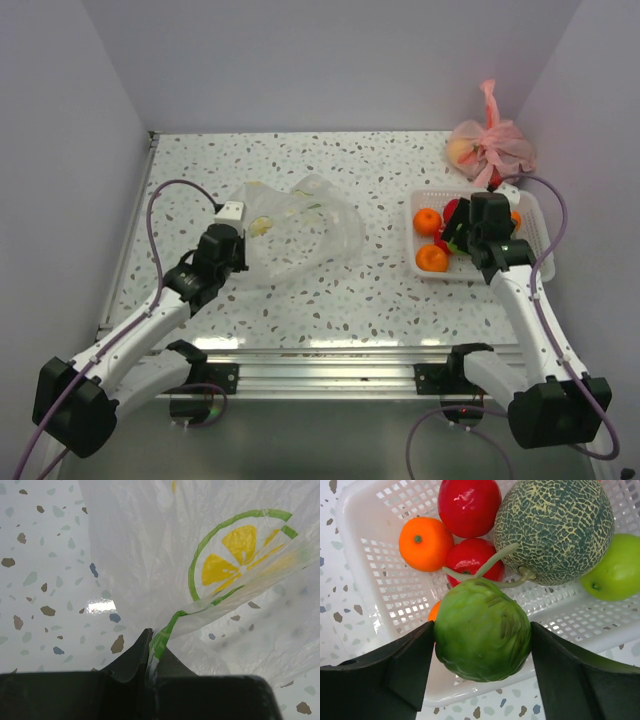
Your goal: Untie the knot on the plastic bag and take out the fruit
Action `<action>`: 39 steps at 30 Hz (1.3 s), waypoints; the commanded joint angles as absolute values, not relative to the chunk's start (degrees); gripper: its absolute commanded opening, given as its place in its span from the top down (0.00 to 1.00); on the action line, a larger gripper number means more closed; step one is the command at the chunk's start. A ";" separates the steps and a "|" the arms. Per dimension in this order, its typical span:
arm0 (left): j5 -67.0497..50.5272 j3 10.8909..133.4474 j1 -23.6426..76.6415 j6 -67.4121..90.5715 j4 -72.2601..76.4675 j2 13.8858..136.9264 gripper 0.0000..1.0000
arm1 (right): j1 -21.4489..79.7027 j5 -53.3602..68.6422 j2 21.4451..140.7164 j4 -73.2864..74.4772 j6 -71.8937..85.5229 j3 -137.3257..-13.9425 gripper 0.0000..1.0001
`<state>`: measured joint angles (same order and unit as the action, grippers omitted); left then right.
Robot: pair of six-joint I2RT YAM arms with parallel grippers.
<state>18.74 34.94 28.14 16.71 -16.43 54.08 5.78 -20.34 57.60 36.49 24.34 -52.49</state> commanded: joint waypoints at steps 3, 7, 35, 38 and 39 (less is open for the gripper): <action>21.00 36.91 27.69 17.93 -16.61 53.09 1.00 | 3.78 -17.31 56.60 36.73 27.51 -52.29 0.01; 21.53 36.83 27.60 18.19 -16.52 52.65 1.00 | 3.69 -17.32 54.68 38.58 26.37 -53.79 0.01; 42.98 45.61 24.70 26.28 -29.17 50.89 0.84 | 12.83 -18.28 30.15 45.09 12.40 -71.63 0.01; 42.37 47.89 24.61 26.81 -31.72 49.58 0.54 | 13.80 -19.42 26.30 45.00 11.08 -71.02 0.01; 41.93 48.34 24.61 26.72 -32.16 49.14 0.45 | 13.97 -19.77 25.41 44.74 10.29 -70.84 0.01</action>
